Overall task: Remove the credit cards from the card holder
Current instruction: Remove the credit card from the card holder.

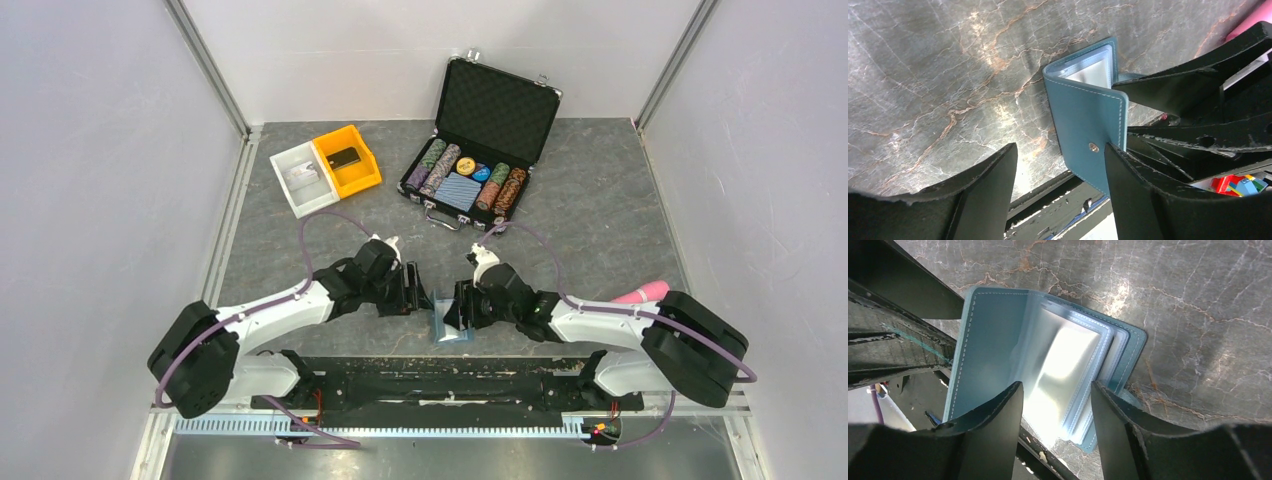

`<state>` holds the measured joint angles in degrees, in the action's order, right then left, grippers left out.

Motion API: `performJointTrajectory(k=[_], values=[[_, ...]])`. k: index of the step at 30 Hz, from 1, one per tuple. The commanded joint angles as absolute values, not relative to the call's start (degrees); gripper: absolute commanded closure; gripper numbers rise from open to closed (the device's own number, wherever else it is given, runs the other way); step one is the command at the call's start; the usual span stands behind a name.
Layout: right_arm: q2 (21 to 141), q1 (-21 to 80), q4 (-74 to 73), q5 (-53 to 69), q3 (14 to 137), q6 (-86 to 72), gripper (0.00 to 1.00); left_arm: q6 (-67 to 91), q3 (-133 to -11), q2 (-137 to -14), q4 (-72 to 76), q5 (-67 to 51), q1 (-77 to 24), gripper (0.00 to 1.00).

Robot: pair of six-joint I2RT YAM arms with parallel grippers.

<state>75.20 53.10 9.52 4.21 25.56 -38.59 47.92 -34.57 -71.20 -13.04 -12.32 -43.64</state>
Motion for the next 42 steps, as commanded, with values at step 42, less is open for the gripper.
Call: performJointTrajectory(k=[42], values=[[74.83,50.91,32.38,15.37,17.93,-49.87,0.56,57.74,-26.18,-82.33,6.65,-18.36,-46.22,0.62]])
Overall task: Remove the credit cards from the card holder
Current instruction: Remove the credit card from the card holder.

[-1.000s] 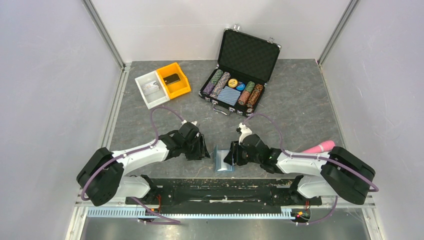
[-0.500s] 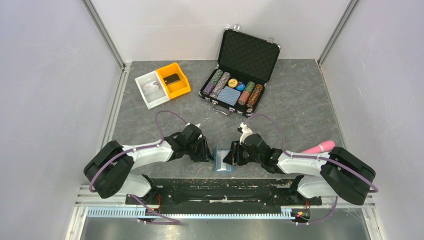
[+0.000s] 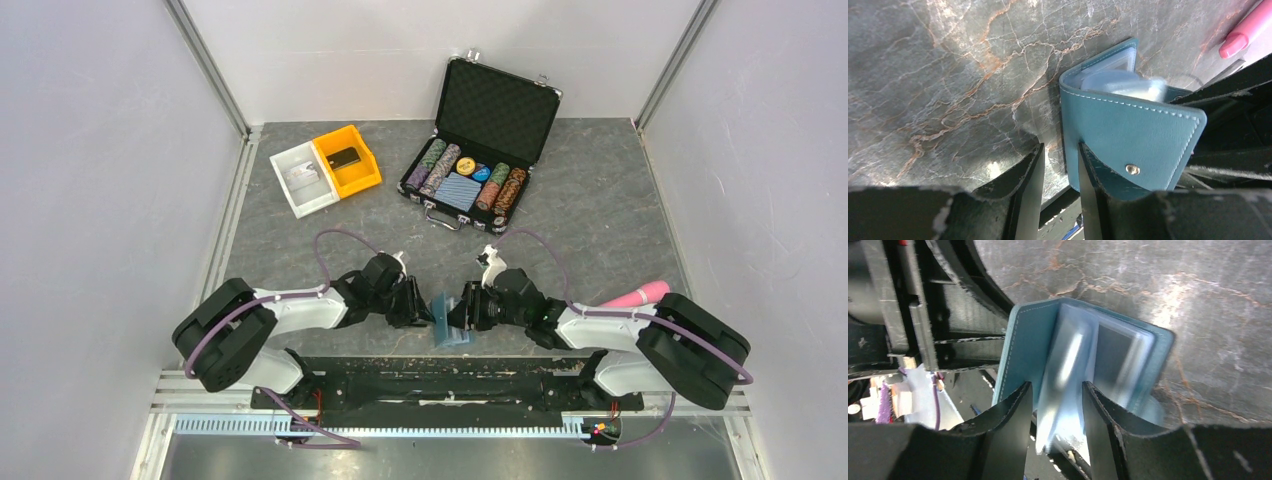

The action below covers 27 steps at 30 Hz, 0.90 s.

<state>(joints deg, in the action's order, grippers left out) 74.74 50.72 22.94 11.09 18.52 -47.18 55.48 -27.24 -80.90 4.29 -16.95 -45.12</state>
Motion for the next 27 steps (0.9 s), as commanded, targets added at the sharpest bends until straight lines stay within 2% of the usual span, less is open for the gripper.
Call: performJointTrajectory(k=[1,5,12,18,22,27], values=[[74.85,50.89,34.3,16.42,17.5,-50.66,0.56,57.83,-26.17,-82.28,6.73,-18.37,-46.27,0.62],[74.86,50.89,39.56,18.84,16.8,-52.52,0.55,57.92,-26.32,-82.39,7.11,-18.52,-46.54,0.62],[74.8,51.04,39.42,19.24,16.74,-52.5,0.55,58.01,-26.54,-81.64,6.76,-18.29,-46.76,0.59],[75.48,50.98,37.07,18.62,17.02,-50.59,0.55,56.23,-28.26,-75.79,-4.76,-11.24,-46.45,0.52],[76.87,51.21,34.78,18.15,18.81,-48.85,0.59,54.66,-29.41,-71.05,-10.48,-9.39,-45.52,0.46],[80.55,52.68,33.59,18.19,22.23,-47.6,0.63,53.8,-30.5,-67.05,-14.95,-8.87,-42.83,0.44]])
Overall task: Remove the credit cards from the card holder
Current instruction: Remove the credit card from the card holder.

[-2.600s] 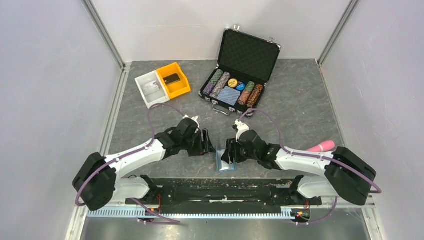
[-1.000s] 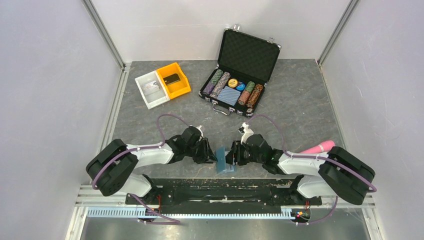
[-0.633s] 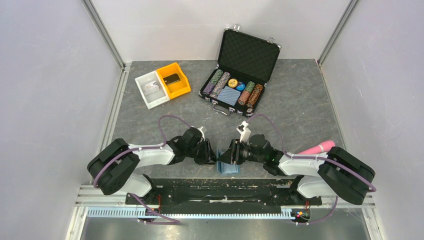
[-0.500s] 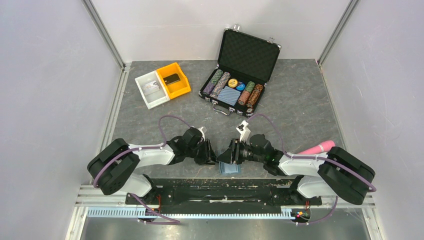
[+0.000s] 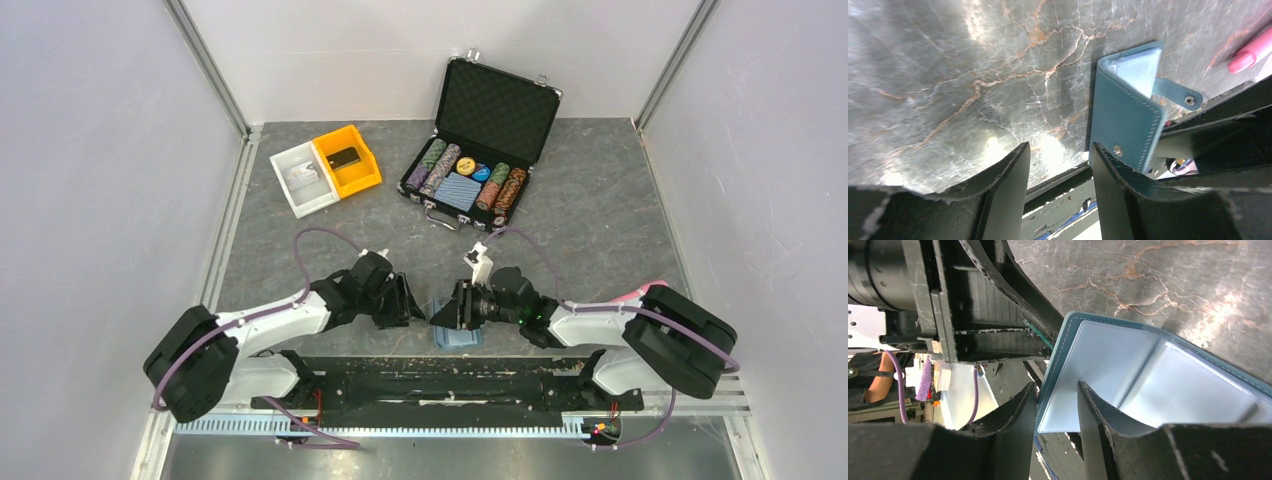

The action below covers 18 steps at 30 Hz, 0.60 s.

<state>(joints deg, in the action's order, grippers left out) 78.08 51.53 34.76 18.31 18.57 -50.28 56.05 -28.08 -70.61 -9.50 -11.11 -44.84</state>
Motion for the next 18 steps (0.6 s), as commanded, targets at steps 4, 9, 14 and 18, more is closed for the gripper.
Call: performJointTrajectory(k=[4,9,14,18], values=[[82.12,53.89,33.13,17.96,23.82,-46.82,0.56,53.54,-30.58,-63.88,-16.25,-10.06,-40.83,0.43],[81.47,54.31,29.59,15.21,24.07,-45.48,0.57,52.96,-30.5,-61.4,-14.86,-12.28,-39.83,0.37],[80.24,54.41,27.08,13.83,24.52,-43.86,0.59,52.16,-31.44,-62.33,-12.6,-15.64,-39.77,0.33],[80.26,54.49,27.41,14.66,24.7,-43.86,0.56,52.21,-30.83,-63.49,-10.01,-16.26,-39.74,0.31]])
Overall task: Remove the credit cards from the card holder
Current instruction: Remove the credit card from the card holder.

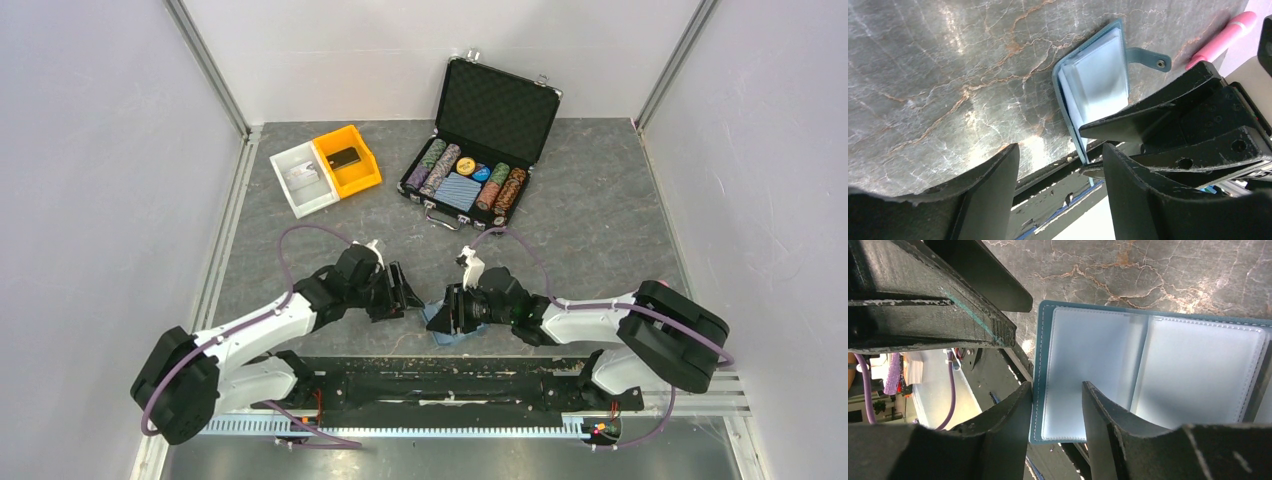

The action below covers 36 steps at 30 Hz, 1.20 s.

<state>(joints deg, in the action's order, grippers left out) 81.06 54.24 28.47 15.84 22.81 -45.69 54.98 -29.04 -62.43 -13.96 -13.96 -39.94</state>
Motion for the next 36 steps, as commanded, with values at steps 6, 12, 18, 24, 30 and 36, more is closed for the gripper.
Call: performJointTrajectory(k=[6,12,18,24,30,36], values=[[78.62,54.47,27.1,14.08,24.54,-44.08,0.56,52.64,-29.31,-66.61,-5.18,-18.54,-39.76,0.33],[77.82,54.49,26.32,14.06,24.18,-43.76,0.54,52.92,-28.64,-69.24,-0.79,-20.84,-39.77,0.44],[75.83,54.5,23.91,13.53,24.67,-42.27,0.46,53.25,-27.94,-70.46,1.44,-21.68,-39.86,0.58],[74.04,54.17,21.24,12.46,25.36,-40.91,0.5,52.97,-27.24,-71.54,3.42,-23.01,-39.81,0.81],[71.1,53.58,16.14,9.33,27.05,-37.62,0.49,50.32,-27.7,-72.37,2.85,-23.24,-39.78,0.98],[71.2,51.8,16.39,10.29,25.73,-36.89,0.59,48.23,-28.6,-73.53,1.45,-23.2,-39.76,0.98]])
